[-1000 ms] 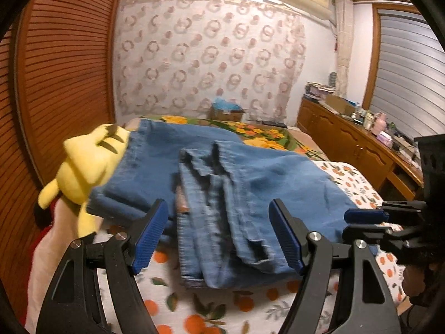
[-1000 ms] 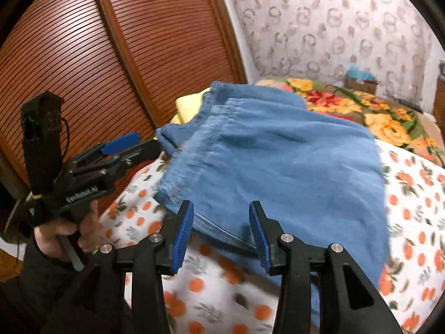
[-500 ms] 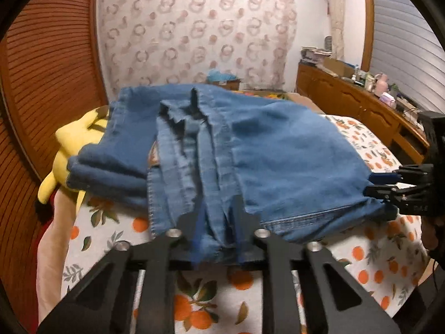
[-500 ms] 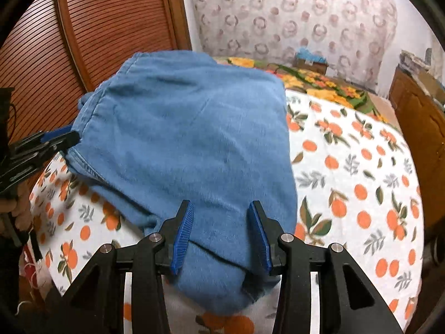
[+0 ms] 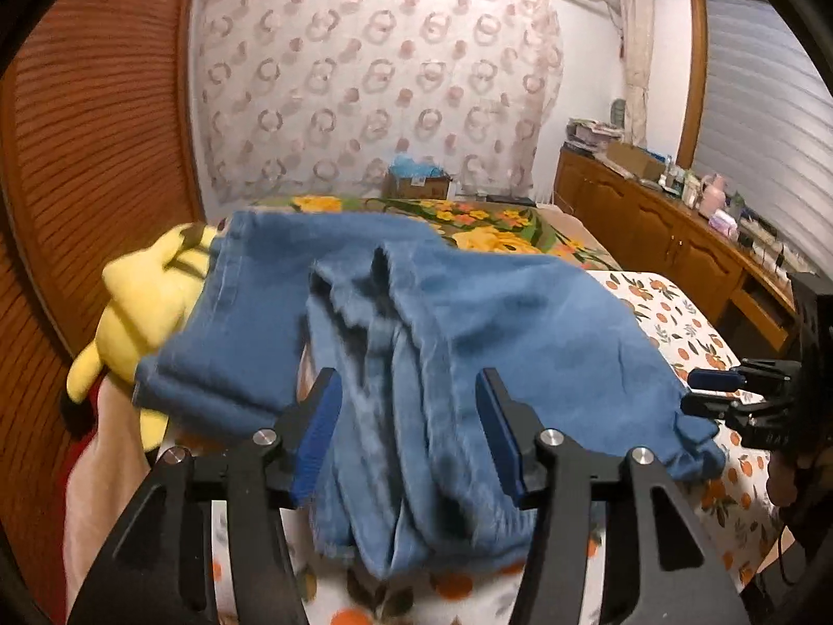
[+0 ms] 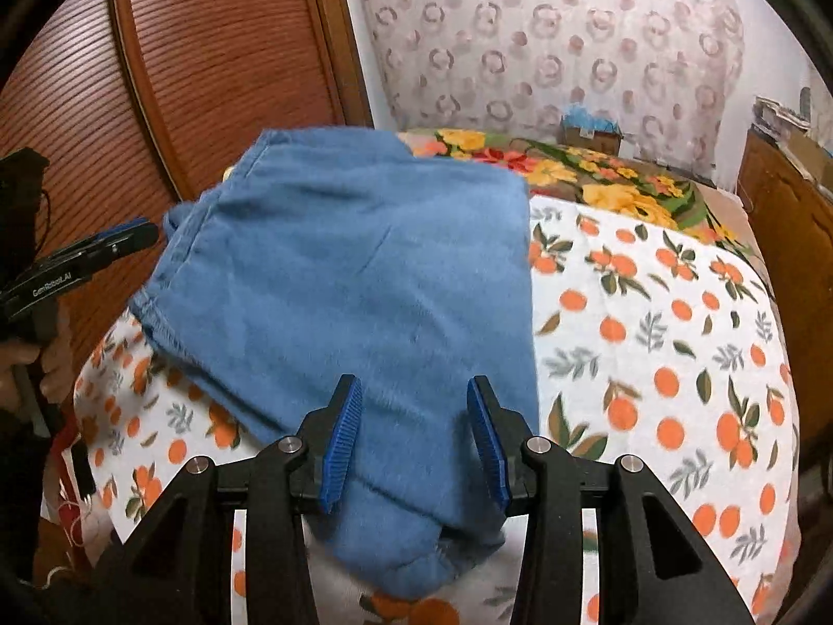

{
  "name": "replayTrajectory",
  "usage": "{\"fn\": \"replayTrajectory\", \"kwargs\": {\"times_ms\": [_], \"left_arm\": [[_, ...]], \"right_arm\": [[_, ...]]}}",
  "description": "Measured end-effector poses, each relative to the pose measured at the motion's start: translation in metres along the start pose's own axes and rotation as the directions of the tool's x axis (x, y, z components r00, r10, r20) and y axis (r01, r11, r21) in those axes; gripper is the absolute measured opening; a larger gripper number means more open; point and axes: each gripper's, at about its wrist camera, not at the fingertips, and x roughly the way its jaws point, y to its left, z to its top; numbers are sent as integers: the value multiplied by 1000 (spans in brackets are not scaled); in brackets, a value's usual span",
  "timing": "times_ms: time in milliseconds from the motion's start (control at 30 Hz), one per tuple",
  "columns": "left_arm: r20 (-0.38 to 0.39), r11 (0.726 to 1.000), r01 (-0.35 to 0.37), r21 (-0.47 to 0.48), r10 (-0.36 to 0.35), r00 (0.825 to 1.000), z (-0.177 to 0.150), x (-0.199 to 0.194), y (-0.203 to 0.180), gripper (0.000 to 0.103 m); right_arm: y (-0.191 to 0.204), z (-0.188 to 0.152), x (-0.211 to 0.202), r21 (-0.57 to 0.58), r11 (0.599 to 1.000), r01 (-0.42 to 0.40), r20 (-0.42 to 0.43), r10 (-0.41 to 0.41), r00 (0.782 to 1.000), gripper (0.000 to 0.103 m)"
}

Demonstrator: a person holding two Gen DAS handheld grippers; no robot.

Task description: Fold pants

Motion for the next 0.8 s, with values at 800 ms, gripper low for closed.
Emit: {"fn": "replayTrajectory", "kwargs": {"times_ms": [800], "left_arm": [[-251,995,-24,95,47,967,81,130,11,18]], "right_arm": [[-18,-7,35,3,1000,-9,-61,10,998,45]]}}
